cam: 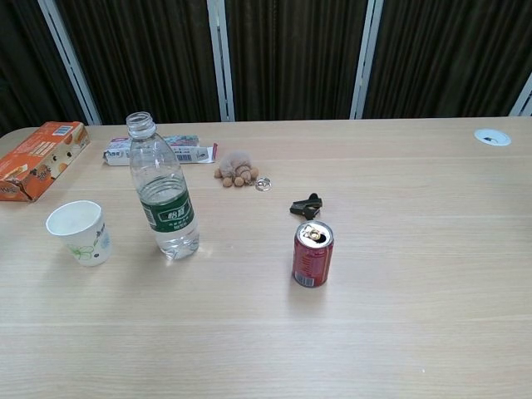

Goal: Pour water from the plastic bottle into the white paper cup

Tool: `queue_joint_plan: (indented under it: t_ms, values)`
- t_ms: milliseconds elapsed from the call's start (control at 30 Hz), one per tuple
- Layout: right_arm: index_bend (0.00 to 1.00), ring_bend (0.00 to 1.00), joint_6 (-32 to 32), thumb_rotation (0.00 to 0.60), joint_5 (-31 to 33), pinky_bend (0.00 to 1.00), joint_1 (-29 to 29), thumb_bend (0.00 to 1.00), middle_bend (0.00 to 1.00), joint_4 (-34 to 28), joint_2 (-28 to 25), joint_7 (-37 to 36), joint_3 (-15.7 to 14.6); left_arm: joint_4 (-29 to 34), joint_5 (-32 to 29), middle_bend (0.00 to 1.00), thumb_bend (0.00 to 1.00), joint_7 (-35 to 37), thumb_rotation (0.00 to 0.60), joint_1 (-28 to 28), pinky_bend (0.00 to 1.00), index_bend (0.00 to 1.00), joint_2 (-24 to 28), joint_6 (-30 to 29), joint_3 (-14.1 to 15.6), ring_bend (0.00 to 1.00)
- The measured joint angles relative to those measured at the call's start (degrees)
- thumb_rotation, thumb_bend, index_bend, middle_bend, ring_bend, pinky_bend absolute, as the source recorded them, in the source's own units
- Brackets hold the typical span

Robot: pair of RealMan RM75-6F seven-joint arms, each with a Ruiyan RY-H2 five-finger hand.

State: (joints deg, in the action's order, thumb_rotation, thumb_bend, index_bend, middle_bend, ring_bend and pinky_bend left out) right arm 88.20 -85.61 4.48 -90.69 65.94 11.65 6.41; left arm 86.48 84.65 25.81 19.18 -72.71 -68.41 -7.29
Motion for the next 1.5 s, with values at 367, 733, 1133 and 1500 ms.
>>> queue_joint_plan:
  t_ms: [367,733,1133,1500]
  values:
    - [0.00,0.00,-2.98,0.600,5.24,0.00,0.62,0.00,0.00,2.19,0.81,0.75,1.20,-9.67,-2.11,0.00,0.00,9.00,0.600,9.64,0.00,0.00,-10.37,11.49,-1.89,0.00]
    - [0.00,0.00,-3.72,0.600,6.57,0.00,0.93,0.00,0.00,2.39,0.94,1.24,1.51,-19.91,-0.66,0.00,0.00,15.55,0.600,15.57,0.00,0.00,-18.64,16.13,-0.88,0.00]
    - [0.00,0.00,-4.71,0.600,8.80,0.00,1.15,0.00,0.00,3.25,1.04,1.06,2.09,-27.06,0.82,0.00,0.00,22.94,0.600,19.84,0.02,0.00,-23.83,19.02,0.38,0.00]
    - [0.00,0.00,-5.60,0.600,10.24,0.00,1.49,0.00,0.00,3.98,1.36,1.28,2.37,-35.30,3.42,0.02,0.00,33.79,0.600,22.05,0.06,0.08,-29.41,16.66,2.03,0.01]
